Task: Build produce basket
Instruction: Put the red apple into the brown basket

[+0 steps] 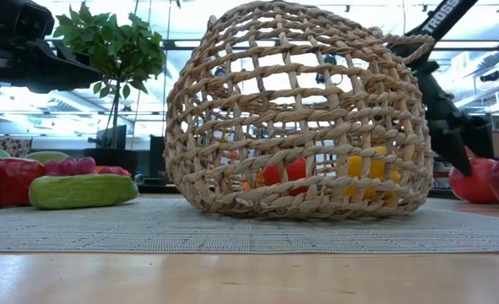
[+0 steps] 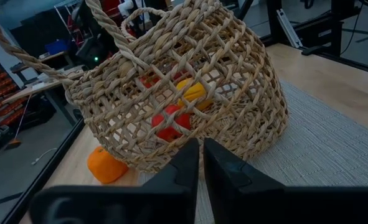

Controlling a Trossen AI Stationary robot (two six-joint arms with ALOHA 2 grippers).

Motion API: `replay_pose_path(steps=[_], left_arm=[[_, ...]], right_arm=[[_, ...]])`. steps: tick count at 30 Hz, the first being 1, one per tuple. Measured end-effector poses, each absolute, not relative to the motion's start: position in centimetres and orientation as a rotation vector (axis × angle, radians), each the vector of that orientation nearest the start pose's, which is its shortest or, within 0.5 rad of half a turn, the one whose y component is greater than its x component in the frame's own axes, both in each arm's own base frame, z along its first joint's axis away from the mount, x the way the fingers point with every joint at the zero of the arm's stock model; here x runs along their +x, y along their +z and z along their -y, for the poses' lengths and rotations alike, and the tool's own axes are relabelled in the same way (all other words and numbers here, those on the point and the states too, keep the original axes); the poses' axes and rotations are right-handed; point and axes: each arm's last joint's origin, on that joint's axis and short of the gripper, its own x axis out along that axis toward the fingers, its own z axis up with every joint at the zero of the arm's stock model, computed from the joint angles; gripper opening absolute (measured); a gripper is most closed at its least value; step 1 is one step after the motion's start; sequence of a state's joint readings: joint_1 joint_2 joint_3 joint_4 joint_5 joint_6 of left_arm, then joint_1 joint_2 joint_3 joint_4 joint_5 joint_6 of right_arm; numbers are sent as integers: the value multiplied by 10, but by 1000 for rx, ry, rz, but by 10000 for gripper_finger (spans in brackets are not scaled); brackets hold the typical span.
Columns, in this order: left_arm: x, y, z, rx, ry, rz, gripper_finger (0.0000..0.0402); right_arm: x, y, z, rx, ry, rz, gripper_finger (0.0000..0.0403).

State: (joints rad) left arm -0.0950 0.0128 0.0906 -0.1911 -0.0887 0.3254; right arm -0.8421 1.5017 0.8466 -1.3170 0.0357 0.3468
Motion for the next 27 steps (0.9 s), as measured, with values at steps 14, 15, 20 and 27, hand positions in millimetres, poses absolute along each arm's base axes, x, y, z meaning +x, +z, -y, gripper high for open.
replay_pose_path(steps=[14, 15, 20, 27], left_arm=[[91, 175, 6, 336, -24, -111, 36], [91, 175, 6, 336, -25, -111, 36], [91, 175, 6, 336, -25, -111, 31], [91, 175, 6, 336, -25, -111, 29]], right_arm=[[123, 163, 145, 987, -932, -1776, 396], [123, 163, 145, 981, -932, -1780, 394], [123, 163, 145, 958, -922, -1794, 369], [128, 168, 147, 899, -901, -1799, 360]])
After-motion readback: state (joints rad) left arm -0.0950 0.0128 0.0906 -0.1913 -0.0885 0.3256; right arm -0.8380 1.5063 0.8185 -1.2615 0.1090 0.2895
